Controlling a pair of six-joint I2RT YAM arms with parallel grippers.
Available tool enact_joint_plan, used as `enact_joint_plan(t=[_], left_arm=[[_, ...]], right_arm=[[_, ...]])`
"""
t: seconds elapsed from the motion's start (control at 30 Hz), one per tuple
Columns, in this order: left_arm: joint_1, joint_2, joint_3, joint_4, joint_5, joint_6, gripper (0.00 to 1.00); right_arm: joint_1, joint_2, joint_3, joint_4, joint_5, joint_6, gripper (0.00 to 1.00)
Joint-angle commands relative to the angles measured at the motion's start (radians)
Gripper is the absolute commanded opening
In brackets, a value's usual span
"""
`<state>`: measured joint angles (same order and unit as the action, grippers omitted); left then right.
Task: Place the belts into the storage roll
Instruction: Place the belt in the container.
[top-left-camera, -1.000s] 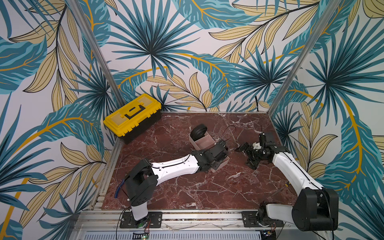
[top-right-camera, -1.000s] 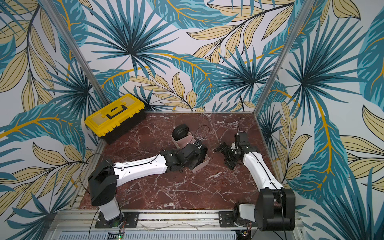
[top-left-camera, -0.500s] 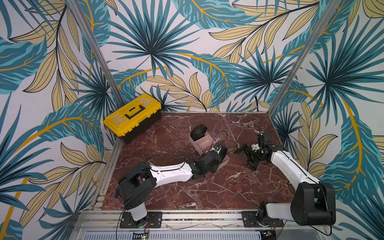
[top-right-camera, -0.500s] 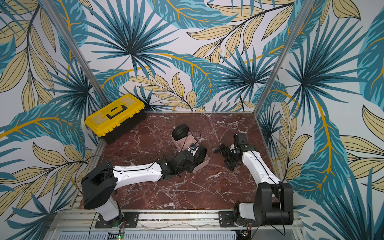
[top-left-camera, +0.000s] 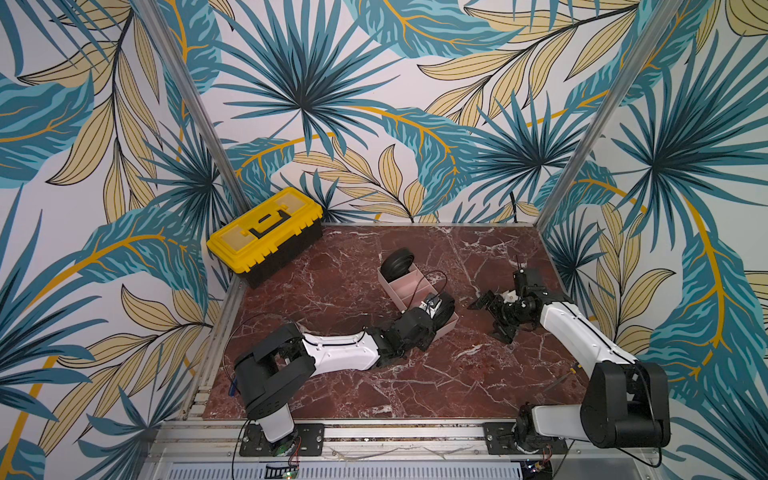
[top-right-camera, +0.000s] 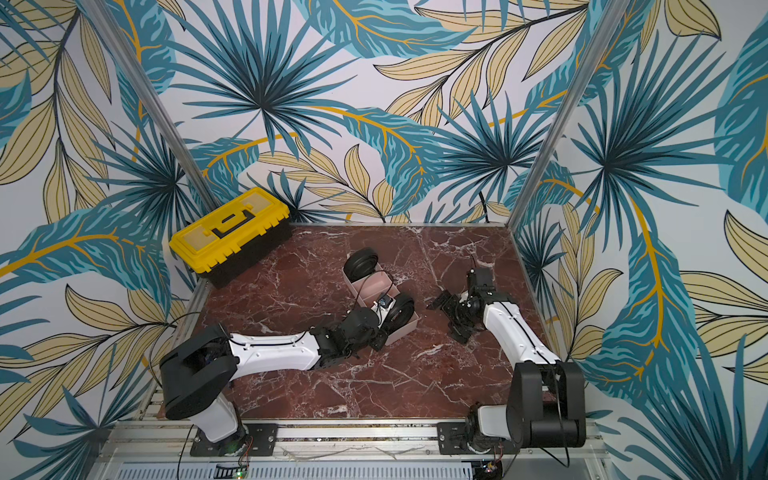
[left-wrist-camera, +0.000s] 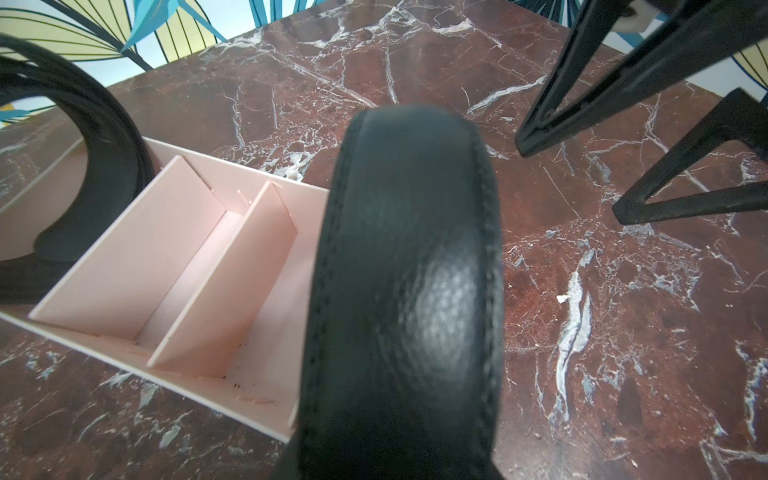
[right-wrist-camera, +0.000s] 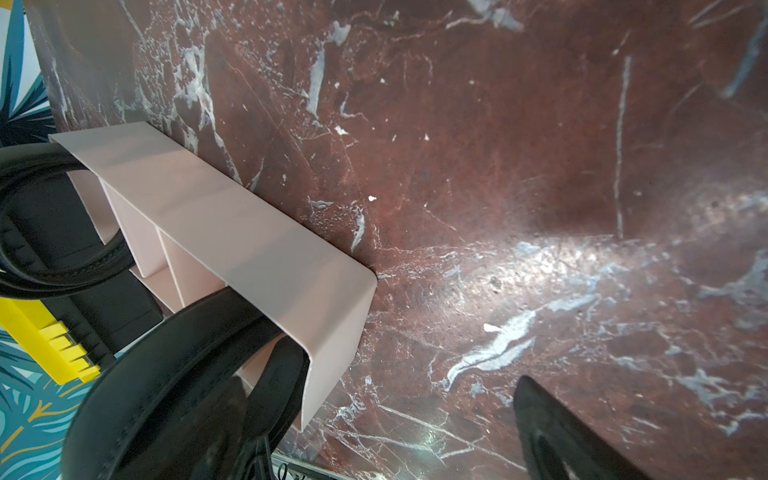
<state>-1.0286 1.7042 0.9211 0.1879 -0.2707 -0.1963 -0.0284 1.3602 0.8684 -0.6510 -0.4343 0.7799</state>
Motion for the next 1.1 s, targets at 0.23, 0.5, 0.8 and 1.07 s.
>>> enact_joint_plan(t=[0.23, 0.5, 0.8, 1.07], left_arm=[[-0.001, 0.096, -0.024, -0.024, 0.004, 0.110, 0.00], [0.001, 0.072, -0.030, -0.026, -0.043, 0.122, 0.00], [0.001, -0.019, -0.044, -0.028, -0.053, 0.115, 0.45], [0.005, -0.050, -0.042, -0.028, -0.017, 0.093, 0.83]], right_arm=[[-0.007, -0.041, -0.072, 0.017, 0.015, 0.029, 0.99], [-0.008, -0.059, -0.082, 0.006, 0.020, 0.024, 1.00], [-0.008, -0.058, -0.082, 0.004, 0.023, 0.026, 0.99], [-0.010, -0.041, -0.076, 0.005, 0.019, 0.014, 0.99]])
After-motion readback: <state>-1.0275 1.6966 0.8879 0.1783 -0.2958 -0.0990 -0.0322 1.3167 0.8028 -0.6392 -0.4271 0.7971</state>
